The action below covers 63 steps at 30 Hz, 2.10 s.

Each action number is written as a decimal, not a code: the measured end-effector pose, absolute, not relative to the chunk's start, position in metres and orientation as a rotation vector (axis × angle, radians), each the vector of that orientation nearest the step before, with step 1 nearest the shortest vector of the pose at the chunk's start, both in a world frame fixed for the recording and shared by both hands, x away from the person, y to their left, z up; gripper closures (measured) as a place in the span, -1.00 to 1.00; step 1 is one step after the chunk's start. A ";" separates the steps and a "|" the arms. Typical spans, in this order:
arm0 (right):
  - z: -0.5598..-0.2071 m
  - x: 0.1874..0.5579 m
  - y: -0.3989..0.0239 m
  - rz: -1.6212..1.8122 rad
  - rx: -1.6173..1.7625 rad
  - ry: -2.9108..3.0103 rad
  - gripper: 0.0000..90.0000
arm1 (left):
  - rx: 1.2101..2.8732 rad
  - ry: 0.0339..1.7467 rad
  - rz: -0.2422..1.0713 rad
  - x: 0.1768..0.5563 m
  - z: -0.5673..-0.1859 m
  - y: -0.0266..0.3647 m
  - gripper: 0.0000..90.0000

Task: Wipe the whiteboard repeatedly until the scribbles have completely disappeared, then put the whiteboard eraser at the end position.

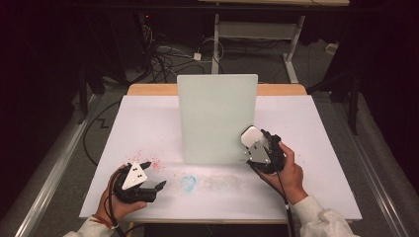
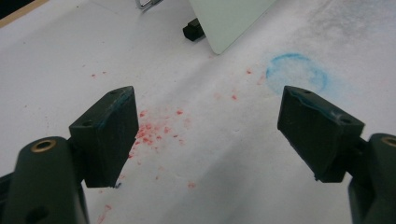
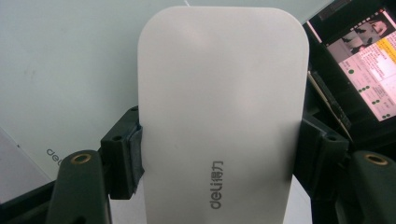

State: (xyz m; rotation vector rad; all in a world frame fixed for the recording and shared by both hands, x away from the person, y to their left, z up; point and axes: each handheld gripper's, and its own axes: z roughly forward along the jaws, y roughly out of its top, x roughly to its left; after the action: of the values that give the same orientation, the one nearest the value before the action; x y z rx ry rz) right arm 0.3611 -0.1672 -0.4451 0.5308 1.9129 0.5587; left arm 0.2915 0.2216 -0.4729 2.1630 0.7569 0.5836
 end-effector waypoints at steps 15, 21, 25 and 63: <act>-0.435 0.365 -0.174 0.650 0.623 1.902 -0.31 | 2.165 0.753 0.582 0.293 -0.474 0.222 -0.55; -0.431 0.368 -0.178 0.684 0.651 1.890 -0.31 | 2.161 0.756 0.580 0.292 -0.474 0.223 -0.55; -0.429 0.369 -0.179 0.696 0.663 1.888 -0.31 | 2.162 0.758 0.578 0.292 -0.475 0.224 -0.55; -0.392 0.350 -0.195 0.965 0.692 1.932 -0.32 | 2.173 0.755 0.590 0.289 -0.474 0.222 -0.55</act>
State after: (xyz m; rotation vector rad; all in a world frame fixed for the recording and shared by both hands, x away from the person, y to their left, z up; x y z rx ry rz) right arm 0.3501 -0.1949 -0.3920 0.6921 1.9325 0.9653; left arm 0.2889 0.2219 -0.4737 2.1732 0.7550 0.5898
